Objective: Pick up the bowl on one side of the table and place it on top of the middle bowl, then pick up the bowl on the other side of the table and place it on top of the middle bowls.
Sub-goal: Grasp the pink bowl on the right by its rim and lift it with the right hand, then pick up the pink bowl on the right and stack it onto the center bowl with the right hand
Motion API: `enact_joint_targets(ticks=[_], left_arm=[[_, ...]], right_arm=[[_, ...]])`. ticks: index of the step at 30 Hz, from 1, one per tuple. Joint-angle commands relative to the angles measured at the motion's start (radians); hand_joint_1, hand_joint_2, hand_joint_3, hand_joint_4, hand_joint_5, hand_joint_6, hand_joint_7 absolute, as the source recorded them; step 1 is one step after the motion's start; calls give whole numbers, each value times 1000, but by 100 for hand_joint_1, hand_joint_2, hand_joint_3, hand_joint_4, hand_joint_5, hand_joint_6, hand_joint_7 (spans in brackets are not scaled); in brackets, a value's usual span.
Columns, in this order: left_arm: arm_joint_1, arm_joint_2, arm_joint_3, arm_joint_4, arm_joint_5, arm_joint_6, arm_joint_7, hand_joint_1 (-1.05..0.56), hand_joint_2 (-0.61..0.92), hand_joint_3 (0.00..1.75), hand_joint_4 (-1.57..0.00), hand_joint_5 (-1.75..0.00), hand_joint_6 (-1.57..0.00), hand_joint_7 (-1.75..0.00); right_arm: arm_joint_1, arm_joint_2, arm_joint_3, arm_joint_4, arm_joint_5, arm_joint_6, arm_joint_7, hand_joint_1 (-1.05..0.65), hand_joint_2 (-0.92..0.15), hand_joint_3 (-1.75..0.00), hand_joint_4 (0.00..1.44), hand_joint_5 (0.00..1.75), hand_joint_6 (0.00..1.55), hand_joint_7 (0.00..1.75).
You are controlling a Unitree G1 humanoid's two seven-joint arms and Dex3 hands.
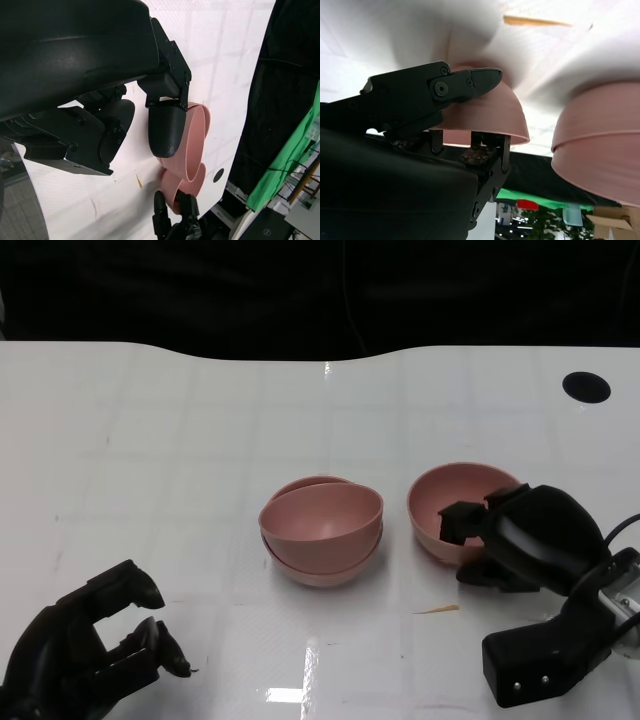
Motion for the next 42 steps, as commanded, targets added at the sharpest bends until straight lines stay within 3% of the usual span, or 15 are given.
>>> enact_joint_targets(ticks=[1, 9, 16, 42], left_arm=[[-4, 3, 10, -1, 6, 7, 15, 18, 86, 133, -79, -175, -67, -175], [-5, 5, 12, 3, 7, 8, 7, 18, 87, 132, -79, -175, -67, -175], [0, 8, 13, 12, 14, -6, -6, 18, 87, 131, -77, -175, -66, -175], [-6, 7, 3, 36, 26, -34, -27, 19, 90, 130, -75, -175, -64, -175]], right_arm=[[-14, -22, -5, 15, 13, -10, -14, -25, -92, -20, 76, 175, 54, 175], [-18, -17, -2, 23, 10, -11, -10, -25, -92, -20, 76, 175, 53, 175], [-43, -20, -12, 9, 45, -40, 81, -27, -92, -31, 77, 175, 55, 170], [-120, -43, -16, -10, 48, -88, 47, -26, -92, -25, 78, 175, 51, 175]])
